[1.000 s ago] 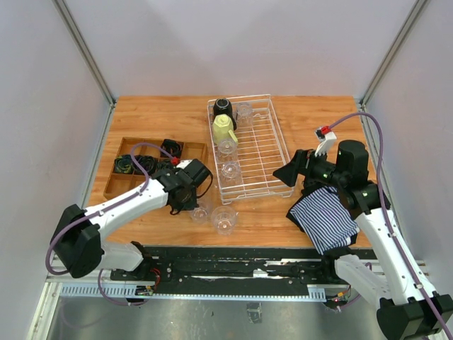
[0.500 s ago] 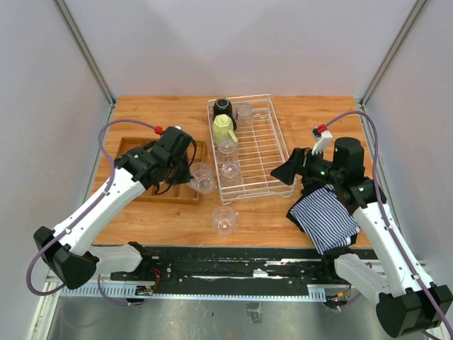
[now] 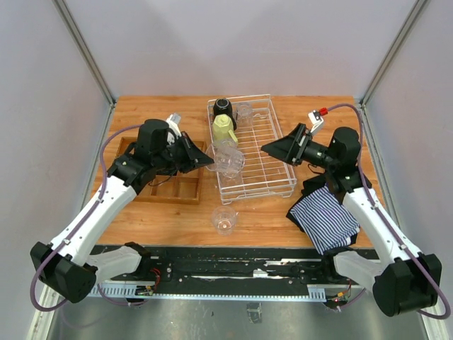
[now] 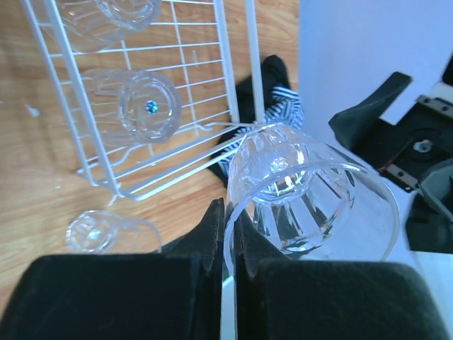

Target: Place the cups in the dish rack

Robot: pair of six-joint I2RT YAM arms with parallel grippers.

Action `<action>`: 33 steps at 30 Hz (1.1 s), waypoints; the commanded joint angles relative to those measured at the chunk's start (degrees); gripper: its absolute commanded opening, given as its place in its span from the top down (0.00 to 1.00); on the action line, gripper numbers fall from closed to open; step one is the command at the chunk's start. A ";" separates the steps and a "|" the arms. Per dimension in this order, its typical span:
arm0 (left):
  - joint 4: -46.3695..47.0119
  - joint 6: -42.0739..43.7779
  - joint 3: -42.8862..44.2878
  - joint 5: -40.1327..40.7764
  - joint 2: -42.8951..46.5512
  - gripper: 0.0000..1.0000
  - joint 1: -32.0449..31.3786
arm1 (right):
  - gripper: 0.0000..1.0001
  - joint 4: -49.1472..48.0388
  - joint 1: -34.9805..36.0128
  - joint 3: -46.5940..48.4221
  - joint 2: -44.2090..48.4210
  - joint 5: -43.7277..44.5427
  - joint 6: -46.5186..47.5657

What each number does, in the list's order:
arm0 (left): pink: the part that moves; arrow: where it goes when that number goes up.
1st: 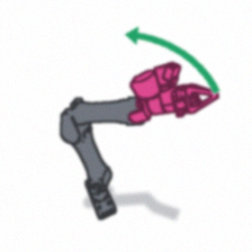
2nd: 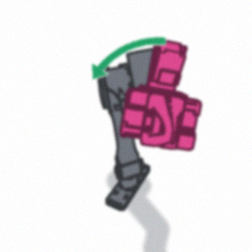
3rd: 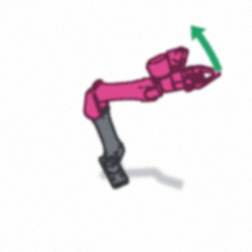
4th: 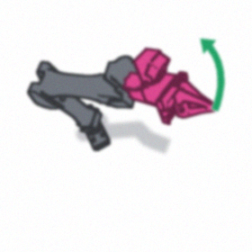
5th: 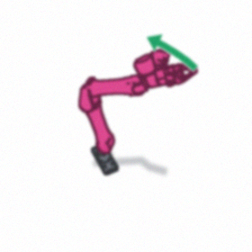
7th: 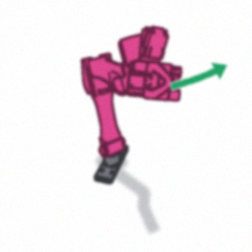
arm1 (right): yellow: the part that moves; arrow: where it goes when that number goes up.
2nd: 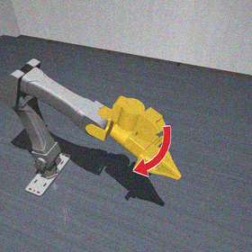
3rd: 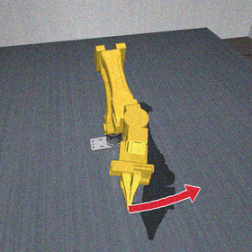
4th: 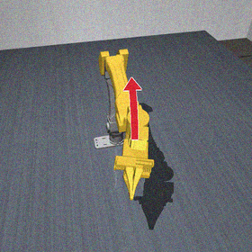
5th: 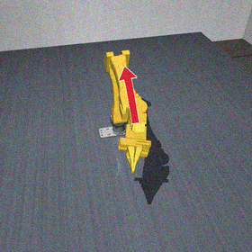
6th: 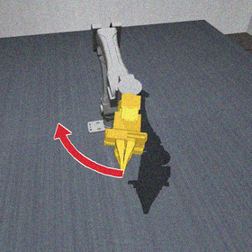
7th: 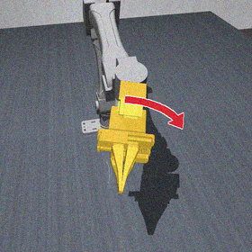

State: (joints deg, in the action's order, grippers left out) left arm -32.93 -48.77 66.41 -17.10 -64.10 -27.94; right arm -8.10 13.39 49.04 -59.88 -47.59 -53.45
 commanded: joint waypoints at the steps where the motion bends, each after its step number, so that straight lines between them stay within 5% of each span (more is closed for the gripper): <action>1: 18.49 -9.93 -4.28 -13.02 2.04 0.99 2.63 | 0.02 -26.84 -1.05 -4.77 -2.46 -3.60 -22.53; 6: 27.83 -15.99 -5.77 -16.70 1.08 1.00 2.98 | 0.02 -40.54 -1.08 -7.78 -6.30 -2.07 -34.60; 33: 37.64 -22.02 -6.79 -18.23 -4.00 0.99 2.98 | 0.01 -50.09 6.58 -6.61 -11.02 1.54 -41.55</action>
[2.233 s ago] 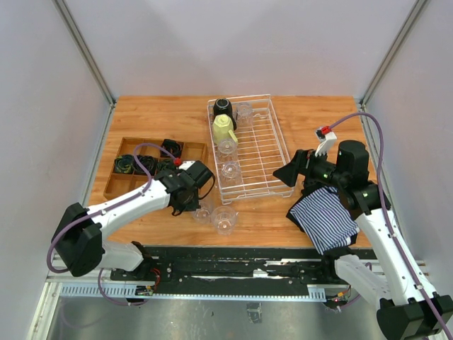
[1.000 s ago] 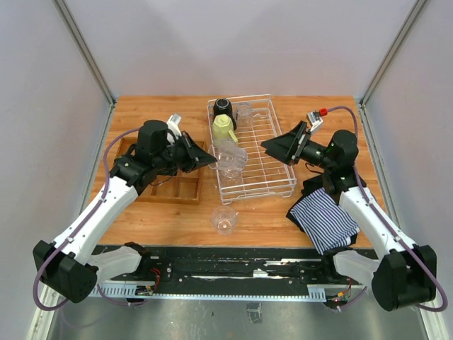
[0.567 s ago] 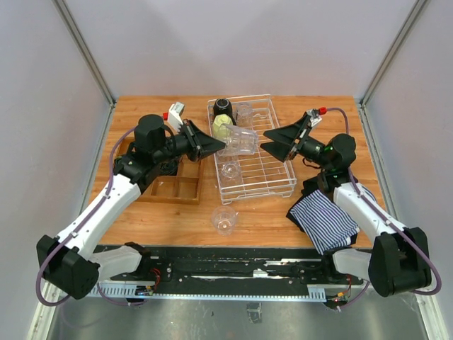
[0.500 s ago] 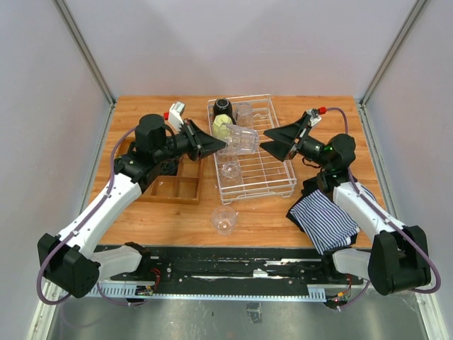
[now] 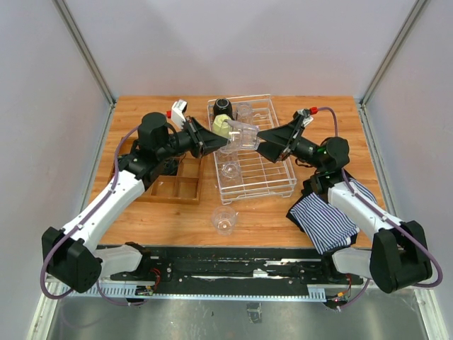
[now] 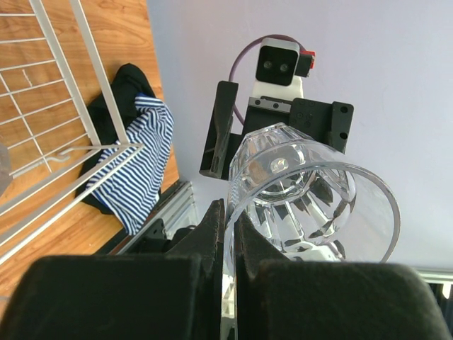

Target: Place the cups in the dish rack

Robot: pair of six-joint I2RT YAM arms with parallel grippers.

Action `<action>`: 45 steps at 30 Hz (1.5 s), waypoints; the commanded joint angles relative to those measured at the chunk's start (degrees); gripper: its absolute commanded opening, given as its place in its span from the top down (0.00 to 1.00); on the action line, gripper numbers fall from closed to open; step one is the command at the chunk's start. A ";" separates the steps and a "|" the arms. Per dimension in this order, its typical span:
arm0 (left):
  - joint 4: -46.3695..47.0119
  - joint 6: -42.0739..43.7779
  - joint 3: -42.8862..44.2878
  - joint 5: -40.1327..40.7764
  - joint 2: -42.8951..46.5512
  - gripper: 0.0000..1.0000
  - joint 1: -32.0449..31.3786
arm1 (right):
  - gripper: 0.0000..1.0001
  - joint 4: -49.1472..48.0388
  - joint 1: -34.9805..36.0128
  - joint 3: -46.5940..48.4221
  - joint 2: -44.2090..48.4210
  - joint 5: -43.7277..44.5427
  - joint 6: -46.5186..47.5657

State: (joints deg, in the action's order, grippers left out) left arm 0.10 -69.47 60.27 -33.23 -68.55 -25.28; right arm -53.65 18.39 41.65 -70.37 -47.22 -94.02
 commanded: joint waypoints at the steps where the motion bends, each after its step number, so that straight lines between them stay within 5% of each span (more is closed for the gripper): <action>1: 4.71 -1.43 -0.82 -2.18 0.44 0.99 0.32 | 0.01 -4.75 1.76 0.67 -0.71 1.37 -0.99; 12: 5.57 -2.22 -2.73 -2.09 1.54 1.00 0.32 | 0.08 -9.29 4.00 1.89 -4.14 3.14 -2.97; 20: 6.75 -2.55 -3.07 -1.94 1.36 1.00 0.27 | 0.43 -11.66 4.98 2.02 -5.74 2.84 -4.36; 23: 4.71 -1.42 -2.25 -0.97 1.39 0.86 0.29 | 0.55 -11.91 5.01 1.75 -5.77 2.84 -4.18; 27: -5.03 4.87 1.48 4.42 1.19 0.55 0.39 | 0.61 -9.96 4.66 2.58 -5.71 2.75 -2.52; 31: -19.54 13.03 7.85 14.59 0.65 0.40 0.40 | 0.62 -3.97 2.81 5.58 -5.70 1.08 2.49; 37: -34.37 18.46 12.07 28.69 1.20 0.31 0.53 | 0.64 16.60 -1.10 14.40 -6.95 -2.16 19.44; 45: -37.69 21.54 12.01 30.33 2.50 0.30 3.88 | 0.68 48.15 -4.44 29.64 -12.54 1.05 44.61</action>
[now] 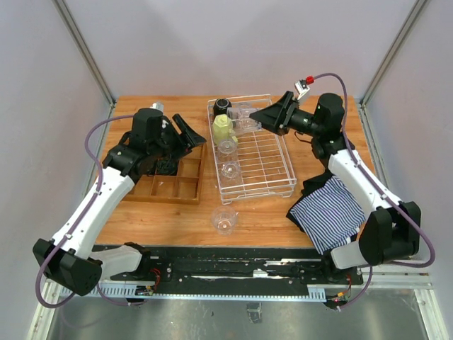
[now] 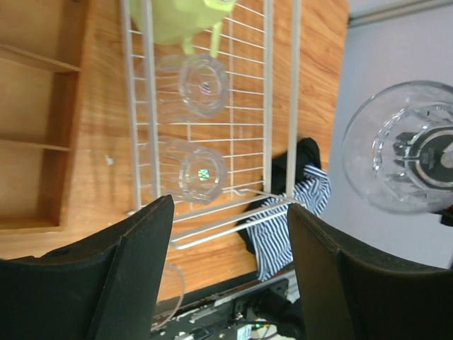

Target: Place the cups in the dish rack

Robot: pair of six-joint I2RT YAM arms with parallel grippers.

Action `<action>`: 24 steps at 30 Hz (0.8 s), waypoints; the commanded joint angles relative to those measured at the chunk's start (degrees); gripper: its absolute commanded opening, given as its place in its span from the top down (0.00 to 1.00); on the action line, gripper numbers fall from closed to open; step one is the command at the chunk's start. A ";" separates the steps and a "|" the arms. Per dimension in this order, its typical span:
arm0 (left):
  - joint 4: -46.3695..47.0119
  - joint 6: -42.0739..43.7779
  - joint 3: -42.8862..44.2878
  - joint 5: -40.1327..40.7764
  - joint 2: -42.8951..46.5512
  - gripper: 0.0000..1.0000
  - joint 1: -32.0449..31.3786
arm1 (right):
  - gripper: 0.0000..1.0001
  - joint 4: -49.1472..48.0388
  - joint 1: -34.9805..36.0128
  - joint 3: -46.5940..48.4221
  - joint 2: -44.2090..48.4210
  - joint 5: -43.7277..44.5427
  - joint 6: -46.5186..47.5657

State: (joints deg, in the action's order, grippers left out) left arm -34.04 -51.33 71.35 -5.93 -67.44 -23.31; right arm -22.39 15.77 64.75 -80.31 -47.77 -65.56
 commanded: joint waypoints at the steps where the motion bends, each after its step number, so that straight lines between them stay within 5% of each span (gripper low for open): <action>1: -3.69 3.80 1.06 2.87 1.22 0.30 2.35 | 0.69 20.57 -1.97 8.54 -3.96 2.60 19.05; 11: -3.93 6.70 3.03 1.16 -1.38 0.34 5.82 | 0.78 46.43 -1.99 28.96 -15.07 16.73 43.10; 24: -3.48 8.23 4.49 -0.52 -5.20 0.34 9.34 | 0.78 64.27 4.00 52.64 -31.77 33.37 58.63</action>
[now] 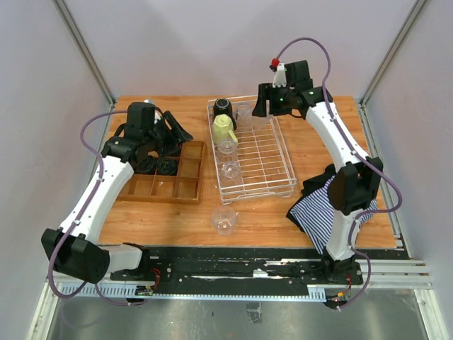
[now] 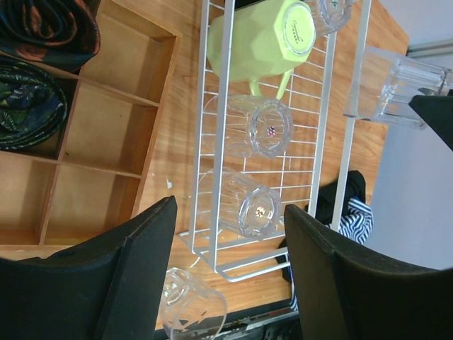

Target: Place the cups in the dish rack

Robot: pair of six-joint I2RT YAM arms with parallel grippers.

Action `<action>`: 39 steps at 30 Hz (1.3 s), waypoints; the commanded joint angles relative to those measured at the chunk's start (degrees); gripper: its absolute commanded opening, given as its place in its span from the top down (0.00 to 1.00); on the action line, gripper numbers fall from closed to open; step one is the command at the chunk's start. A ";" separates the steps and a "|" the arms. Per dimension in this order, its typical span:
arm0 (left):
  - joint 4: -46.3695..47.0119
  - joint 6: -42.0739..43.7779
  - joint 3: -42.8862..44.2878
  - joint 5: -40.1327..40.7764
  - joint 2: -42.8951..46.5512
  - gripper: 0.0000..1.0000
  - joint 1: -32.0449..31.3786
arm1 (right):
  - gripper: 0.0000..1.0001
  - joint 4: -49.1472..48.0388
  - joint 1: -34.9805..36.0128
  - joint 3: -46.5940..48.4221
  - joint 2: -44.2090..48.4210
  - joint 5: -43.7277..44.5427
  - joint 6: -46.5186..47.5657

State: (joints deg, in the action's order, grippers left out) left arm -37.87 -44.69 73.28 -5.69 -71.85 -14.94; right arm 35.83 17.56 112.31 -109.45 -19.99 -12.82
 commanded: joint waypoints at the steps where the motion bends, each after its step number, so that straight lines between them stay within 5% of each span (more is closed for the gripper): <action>1: 0.22 1.77 2.70 -0.83 -1.02 0.34 1.15 | 0.78 6.39 2.59 5.70 -3.33 6.50 6.45; 17: -1.28 3.29 3.98 -1.23 -2.90 0.35 3.81 | 0.83 12.16 7.24 17.45 -15.86 15.55 11.83; 39: -3.57 4.24 3.30 -0.22 -0.61 0.35 4.79 | 0.89 12.86 13.22 18.73 -20.24 24.65 16.19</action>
State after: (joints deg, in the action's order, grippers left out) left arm -40.34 -41.89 75.44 -6.46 -74.39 -10.81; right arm 48.31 29.15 128.01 -128.88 1.30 1.43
